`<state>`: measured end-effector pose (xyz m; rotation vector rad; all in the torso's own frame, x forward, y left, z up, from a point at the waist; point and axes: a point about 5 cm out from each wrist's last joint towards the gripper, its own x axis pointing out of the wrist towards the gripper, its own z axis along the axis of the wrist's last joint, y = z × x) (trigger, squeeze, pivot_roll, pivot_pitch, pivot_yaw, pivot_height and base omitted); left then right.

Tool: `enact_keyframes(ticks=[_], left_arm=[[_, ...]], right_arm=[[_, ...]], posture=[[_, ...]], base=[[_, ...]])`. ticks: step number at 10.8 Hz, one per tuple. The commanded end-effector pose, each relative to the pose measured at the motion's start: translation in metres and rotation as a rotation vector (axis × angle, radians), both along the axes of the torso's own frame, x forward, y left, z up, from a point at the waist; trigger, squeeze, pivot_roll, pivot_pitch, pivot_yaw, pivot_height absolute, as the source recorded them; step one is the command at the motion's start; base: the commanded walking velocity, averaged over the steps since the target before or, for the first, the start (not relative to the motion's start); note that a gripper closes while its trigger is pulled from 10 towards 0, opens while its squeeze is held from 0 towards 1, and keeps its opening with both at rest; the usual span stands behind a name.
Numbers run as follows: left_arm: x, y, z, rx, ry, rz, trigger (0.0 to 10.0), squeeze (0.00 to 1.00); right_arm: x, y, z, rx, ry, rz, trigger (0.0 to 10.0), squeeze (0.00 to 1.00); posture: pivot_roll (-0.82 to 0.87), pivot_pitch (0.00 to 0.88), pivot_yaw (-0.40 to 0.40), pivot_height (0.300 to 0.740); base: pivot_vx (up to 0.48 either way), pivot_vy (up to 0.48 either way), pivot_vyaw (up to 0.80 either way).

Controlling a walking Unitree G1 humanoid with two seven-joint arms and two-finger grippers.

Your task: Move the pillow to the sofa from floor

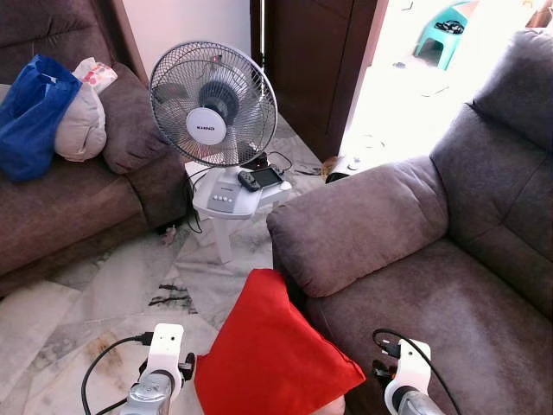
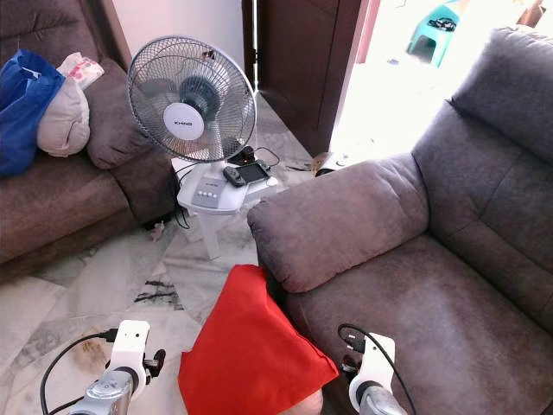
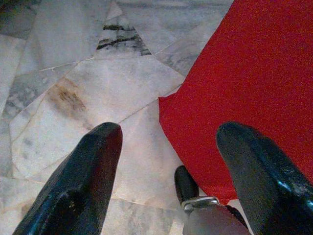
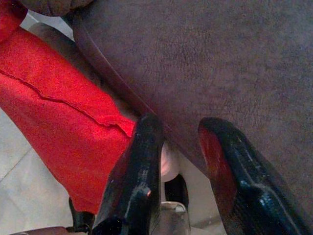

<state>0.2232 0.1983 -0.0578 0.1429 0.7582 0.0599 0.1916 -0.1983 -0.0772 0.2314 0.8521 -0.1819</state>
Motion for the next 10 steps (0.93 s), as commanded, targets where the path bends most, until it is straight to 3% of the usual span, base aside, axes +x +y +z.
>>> enact_keyframes(ticks=[1, 3, 6, 9, 10], left_arm=[[-0.002, -0.001, -0.001, 0.014, 0.0, -0.013, 10.0, 0.0], [0.0, -0.001, 0.0, 0.017, -0.003, -0.015, 10.0, 0.0], [0.009, -0.001, 0.007, 0.049, -0.058, -0.013, 10.0, 0.0], [0.052, 0.002, 0.058, 0.128, -0.446, -0.003, 10.0, 0.0], [0.062, -0.004, 0.076, 0.13, -0.566, -0.053, 10.0, 0.0]], right_arm=[[0.003, -0.002, 0.002, -0.001, -0.007, -0.002, 10.0, 0.0], [0.004, 0.0, 0.002, 0.003, -0.011, -0.004, 10.0, 0.0], [0.015, -0.003, 0.01, 0.003, -0.085, -0.027, 10.0, 0.0], [0.051, -0.006, 0.039, -0.056, -0.3, 0.037, 10.0, 0.0], [0.066, -0.006, 0.053, -0.066, -0.392, 0.058, 10.0, 0.0]], posture=[[0.02, 0.0, -0.04, 0.725], [0.02, 0.0, -0.041, 0.686], [0.02, 0.0, -0.044, 0.682], [0.04, 0.02, -0.045, 0.682], [0.04, 0.033, -0.045, 0.682]], base=[[0.0, 0.0, 0.0], [0.0, 0.0, 0.0], [0.0, 0.0, 0.0], [0.0, 0.0, 0.0], [0.0, 0.0, 0.0]])
